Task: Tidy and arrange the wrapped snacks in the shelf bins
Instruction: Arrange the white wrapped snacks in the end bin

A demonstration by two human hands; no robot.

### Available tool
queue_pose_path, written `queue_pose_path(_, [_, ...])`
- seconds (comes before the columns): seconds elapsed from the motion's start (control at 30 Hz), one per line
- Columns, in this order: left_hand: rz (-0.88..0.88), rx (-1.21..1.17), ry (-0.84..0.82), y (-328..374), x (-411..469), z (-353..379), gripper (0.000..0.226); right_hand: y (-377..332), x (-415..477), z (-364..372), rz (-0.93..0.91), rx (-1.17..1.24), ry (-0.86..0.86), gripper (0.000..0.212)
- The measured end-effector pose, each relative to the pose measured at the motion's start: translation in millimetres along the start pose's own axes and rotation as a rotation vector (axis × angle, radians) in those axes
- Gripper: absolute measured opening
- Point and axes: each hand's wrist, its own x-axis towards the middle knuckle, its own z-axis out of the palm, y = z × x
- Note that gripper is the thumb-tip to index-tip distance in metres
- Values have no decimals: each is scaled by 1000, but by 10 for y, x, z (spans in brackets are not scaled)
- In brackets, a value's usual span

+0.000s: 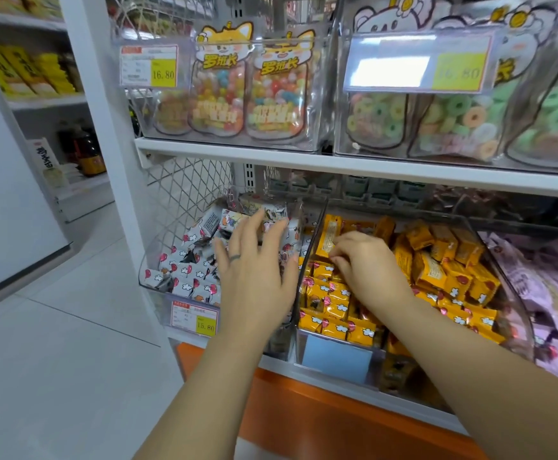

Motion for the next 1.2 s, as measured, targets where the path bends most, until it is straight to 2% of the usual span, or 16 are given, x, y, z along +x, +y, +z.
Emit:
queue_pose_path(0.07, [61, -20, 39, 63, -38, 25, 35, 13, -32, -32, 1, -20, -22, 20])
queue_pose_path(0.17, [106, -36, 42, 168, -89, 84, 25, -14, -4, -24, 11, -95, -109, 49])
queue_pose_path(0.23, [118, -34, 27, 181, -111, 137, 20, -44, 56, 5, 13, -138, -104, 52])
queue_pose_path(0.53, [113, 44, -35, 143, -109, 296, 24, 30, 61, -88, -45, -44, -29, 35])
queue_pose_path(0.77, [136, 11, -44, 178, -137, 231, 17, 247, -559, -667, -67, 194, 32, 41])
queue_pose_path(0.9, [208, 6, -56, 315, -209, 211, 17, 571, -863, -763, -105, 110, 55, 31])
queue_pose_path(1.07, [308, -33, -107, 516, -260, 233, 22, 807, -1059, -818, -25, 0, 91, 23])
queue_pose_path(1.2, [287, -53, -96, 552, -244, 256, 24, 725, -988, -855, -12, 22, 87, 18])
